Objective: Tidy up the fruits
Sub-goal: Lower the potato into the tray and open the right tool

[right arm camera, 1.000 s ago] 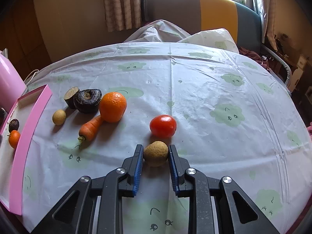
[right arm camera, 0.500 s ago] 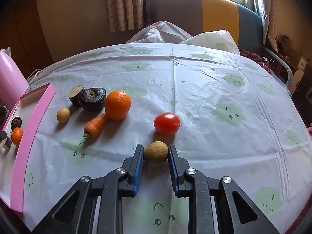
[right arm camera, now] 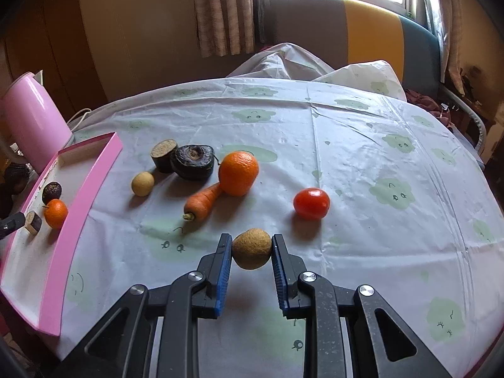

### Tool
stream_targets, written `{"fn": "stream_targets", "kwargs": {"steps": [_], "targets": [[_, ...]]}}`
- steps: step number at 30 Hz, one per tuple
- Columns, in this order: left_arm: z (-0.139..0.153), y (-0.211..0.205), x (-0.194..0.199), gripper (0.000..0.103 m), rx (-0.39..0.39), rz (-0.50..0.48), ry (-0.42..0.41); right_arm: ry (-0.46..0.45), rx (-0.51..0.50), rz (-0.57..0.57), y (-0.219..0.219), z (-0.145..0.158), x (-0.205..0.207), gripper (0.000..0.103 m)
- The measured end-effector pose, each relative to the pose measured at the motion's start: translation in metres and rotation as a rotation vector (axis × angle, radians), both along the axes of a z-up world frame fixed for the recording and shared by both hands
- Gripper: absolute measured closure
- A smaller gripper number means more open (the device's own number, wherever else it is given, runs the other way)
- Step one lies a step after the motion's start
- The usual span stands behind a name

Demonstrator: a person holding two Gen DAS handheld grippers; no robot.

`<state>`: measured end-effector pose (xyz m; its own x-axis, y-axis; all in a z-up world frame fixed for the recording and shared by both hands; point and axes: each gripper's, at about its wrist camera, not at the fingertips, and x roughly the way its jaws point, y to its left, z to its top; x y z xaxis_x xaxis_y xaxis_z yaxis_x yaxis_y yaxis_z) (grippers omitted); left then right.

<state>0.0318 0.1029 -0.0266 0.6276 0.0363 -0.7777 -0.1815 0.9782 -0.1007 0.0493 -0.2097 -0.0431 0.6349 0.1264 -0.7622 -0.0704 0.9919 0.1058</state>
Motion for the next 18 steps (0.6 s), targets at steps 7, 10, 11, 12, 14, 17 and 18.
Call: {"fn": "stream_targets", "kwargs": {"steps": [7, 10, 11, 12, 14, 17, 18], "targets": [[0.002, 0.0, -0.005, 0.041, 0.0, -0.003, -0.008, -0.029, 0.043, 0.129, 0.041, 0.02, -0.007, 0.078], [0.002, 0.0, -0.007, 0.041, 0.001, -0.004, -0.009, -0.036, 0.084, 0.215, 0.066, 0.03, -0.011, 0.078], [0.001, 0.001, -0.007, 0.041, 0.0, -0.003, -0.008, -0.04, 0.093, 0.245, 0.075, 0.033, -0.012, 0.078], [0.001, 0.002, -0.008, 0.041, -0.003, 0.0, -0.008, -0.041, 0.105, 0.274, 0.084, 0.036, -0.013, 0.078], [0.001, 0.005, -0.008, 0.041, -0.008, 0.004, -0.006, -0.043, 0.123, 0.335, 0.102, 0.041, -0.015, 0.078], [0.0, 0.009, -0.009, 0.041, -0.019, 0.006, -0.004, -0.034, 0.147, 0.41, 0.127, 0.045, -0.018, 0.078], [0.0, 0.01, -0.01, 0.041, -0.024, 0.007, -0.004, -0.025, 0.16, 0.429, 0.134, 0.045, -0.018, 0.078]]}}
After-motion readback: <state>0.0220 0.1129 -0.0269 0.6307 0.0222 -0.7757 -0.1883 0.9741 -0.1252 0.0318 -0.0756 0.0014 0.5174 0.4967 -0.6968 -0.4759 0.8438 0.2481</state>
